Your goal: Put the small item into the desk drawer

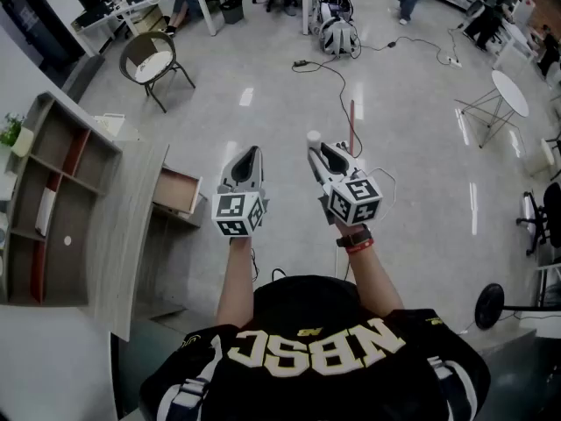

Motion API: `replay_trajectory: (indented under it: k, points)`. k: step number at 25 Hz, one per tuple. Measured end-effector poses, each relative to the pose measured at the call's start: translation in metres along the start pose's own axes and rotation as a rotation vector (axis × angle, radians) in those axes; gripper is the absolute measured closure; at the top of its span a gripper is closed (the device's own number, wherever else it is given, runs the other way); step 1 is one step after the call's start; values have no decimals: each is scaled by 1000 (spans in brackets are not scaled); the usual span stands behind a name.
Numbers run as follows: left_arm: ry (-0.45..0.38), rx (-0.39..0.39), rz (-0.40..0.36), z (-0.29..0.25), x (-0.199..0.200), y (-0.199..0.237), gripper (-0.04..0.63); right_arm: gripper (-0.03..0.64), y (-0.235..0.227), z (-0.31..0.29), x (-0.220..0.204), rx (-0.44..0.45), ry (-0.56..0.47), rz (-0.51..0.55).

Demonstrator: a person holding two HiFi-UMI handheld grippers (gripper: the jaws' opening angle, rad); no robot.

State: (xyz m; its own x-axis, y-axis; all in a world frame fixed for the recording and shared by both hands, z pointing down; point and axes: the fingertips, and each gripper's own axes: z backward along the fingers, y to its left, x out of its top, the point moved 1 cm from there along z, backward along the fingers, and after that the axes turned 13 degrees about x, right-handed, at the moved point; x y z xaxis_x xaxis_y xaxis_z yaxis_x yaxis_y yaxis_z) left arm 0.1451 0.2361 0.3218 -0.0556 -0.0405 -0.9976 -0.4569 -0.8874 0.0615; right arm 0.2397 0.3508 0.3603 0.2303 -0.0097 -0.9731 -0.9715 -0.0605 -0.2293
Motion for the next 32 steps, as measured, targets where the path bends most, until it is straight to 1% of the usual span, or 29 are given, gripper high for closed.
replay_trajectory:
  k: [3,6,8,11,16,21,25,28,32]
  points:
    - [13,-9,-3,2,-2,18,578,499,2,-13,-3,-39,-15,-49]
    - [16,3,8,2,-2,42,578,497,2,-32,-13,-72,-12,-119]
    - [19,14,20,3,-5,60,578,495,9,-48,-22,-71,0,-148]
    - [18,31,36,6,-12,87,578,495,28,-75,-26,-48,13,-140]
    - [37,75,62,12,-34,129,578,495,59,-118,-42,34,57,-106]
    - [35,151,78,6,-38,173,578,495,78,-162,-50,132,109,-75]
    - [35,213,79,-8,-46,209,578,495,80,-207,-52,206,126,-56]
    - [36,269,81,-29,-50,237,578,495,75,-247,-53,269,143,-53]
    - [22,330,76,-61,-40,258,578,495,66,-291,-40,357,157,-43]
